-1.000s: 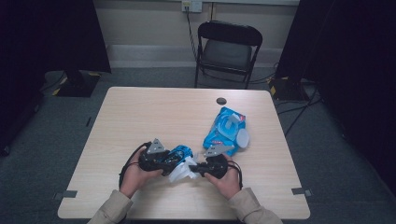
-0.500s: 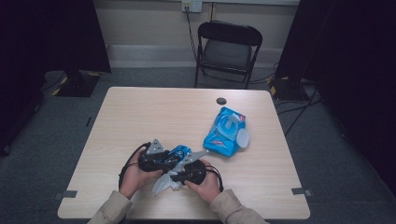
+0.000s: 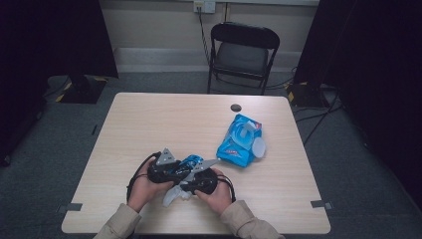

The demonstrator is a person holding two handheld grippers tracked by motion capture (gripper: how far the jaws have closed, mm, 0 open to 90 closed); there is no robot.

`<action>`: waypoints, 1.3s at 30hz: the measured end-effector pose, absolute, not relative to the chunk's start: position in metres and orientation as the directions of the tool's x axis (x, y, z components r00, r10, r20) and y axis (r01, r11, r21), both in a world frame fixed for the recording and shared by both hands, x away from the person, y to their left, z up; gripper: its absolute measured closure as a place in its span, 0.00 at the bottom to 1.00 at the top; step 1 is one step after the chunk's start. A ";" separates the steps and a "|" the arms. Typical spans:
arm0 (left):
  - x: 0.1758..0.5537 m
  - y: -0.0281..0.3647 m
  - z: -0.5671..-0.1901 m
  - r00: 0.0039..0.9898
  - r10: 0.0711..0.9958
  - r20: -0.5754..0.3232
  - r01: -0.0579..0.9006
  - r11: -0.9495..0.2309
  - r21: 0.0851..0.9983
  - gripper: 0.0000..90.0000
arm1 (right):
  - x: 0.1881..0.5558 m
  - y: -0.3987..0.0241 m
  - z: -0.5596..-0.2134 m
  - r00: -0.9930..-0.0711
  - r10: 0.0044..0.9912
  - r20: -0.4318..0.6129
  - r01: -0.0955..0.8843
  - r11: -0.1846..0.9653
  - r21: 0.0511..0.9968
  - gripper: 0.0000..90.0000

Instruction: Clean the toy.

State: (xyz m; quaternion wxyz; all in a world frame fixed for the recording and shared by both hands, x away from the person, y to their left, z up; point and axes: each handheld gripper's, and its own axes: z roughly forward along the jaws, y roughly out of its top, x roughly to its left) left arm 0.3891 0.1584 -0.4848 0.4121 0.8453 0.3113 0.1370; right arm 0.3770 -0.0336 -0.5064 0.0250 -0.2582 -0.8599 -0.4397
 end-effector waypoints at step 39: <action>0.388 0.159 -0.485 0.766 0.642 -0.029 0.415 -0.460 0.785 0.49 | 0.415 -0.099 -0.505 -0.765 0.597 0.241 0.540 0.391 0.746 0.95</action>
